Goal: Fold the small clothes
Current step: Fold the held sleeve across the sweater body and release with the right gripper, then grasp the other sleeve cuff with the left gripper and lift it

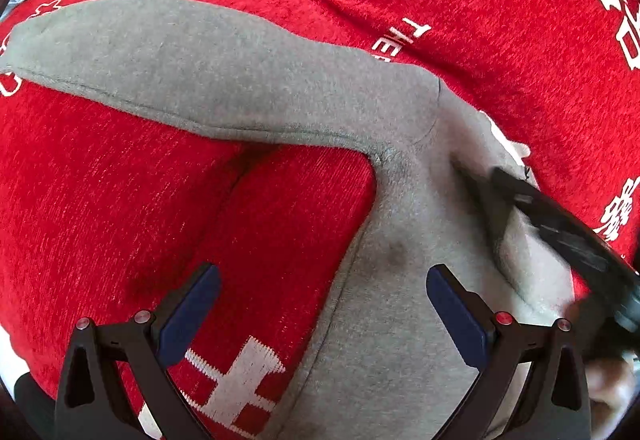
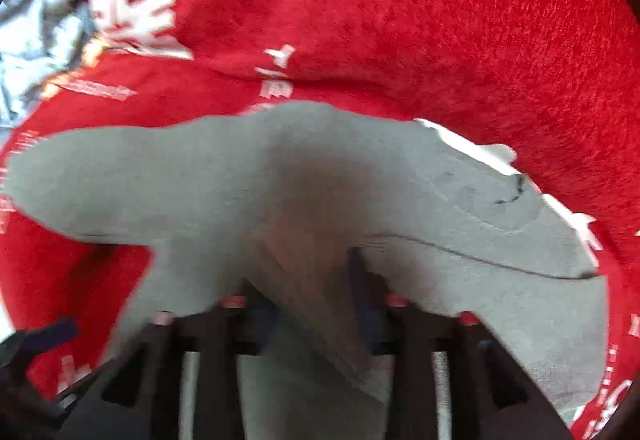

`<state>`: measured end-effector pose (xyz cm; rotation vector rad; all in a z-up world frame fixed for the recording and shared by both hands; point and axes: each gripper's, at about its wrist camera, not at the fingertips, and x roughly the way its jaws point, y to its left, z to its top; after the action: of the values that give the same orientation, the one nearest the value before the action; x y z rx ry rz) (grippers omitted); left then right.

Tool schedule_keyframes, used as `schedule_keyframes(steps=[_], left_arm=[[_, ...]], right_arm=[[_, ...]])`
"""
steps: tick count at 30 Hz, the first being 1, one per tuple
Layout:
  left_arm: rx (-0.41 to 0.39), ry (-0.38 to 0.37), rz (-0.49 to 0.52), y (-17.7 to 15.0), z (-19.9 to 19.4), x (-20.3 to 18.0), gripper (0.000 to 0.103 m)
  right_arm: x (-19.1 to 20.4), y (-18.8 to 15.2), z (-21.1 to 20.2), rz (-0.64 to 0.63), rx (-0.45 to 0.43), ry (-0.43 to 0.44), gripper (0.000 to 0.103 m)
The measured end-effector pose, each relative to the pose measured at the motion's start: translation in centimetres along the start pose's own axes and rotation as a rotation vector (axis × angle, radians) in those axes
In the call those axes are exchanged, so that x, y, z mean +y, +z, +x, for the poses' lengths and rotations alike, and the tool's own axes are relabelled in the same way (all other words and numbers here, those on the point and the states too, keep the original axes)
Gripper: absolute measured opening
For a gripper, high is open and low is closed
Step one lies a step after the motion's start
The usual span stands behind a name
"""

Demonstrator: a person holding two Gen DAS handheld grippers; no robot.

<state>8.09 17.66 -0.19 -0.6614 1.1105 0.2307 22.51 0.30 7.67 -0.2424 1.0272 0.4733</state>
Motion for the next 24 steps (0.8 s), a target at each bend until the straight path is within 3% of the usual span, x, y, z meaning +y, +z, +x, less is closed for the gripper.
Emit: schedule_keyframes(steps=[3,4,5,7,9,13,16,17,19,21,23,24], left_arm=[[-0.023,0.003,0.019,0.2,-0.7,-0.9,0.103],[-0.028,0.002,0.030,0.3,-0.9,-1.4,0.103],[-0.028,-0.001,0.042,0.4,-0.9,-2.1,0.103],[-0.027,-0.009,0.074,0.6,-0.9,-4.2,0.103],[-0.030,-0.025,0.128,0.6,-0.7,-7.1,0.103],[-0.021,-0.026,0.256,0.4,1.0,-13.4,0.103],[0.036,0.034,0.342,0.0,4.2,-16.5,0.103],[0.072,0.102,0.366,-0.4,5.9,-16.9,0.103],[0.021,0.184,0.434,-1.3,6.2,-17.6,0.103],[0.000,0.194,0.445,-1.9,5.4,-17.7,0.103],[-0.003,0.173,0.390,-1.8,4.7,-17.0,0.103],[-0.011,0.200,0.361,-1.5,4.6,-16.4,0.103]], right_arm=[[-2.8,-1.1,-5.2,0.083,-0.096,0.134,0.061],[-4.1,-1.6,-6.8,0.103,-0.130,0.126,0.067],[-5.6,-2.1,-7.8,0.118,-0.148,0.081,0.073],[-8.7,-3.5,-9.0,0.147,-0.164,-0.047,0.074],[-13.0,-5.3,-8.6,0.211,-0.109,-0.177,0.074],[-19.2,-9.2,-6.8,0.360,-0.003,-0.233,0.074],[-20.3,-11.6,-3.9,0.369,0.128,-0.216,0.073],[-19.9,-12.3,-3.8,0.346,0.106,-0.227,0.073],[-18.5,-12.9,-4.3,0.294,0.083,-0.265,0.074],[-17.3,-12.7,-5.0,0.265,0.070,-0.284,0.074],[-16.1,-12.0,-5.9,0.244,0.014,-0.242,0.074],[-15.5,-11.5,-5.9,0.231,-0.006,-0.234,0.074]])
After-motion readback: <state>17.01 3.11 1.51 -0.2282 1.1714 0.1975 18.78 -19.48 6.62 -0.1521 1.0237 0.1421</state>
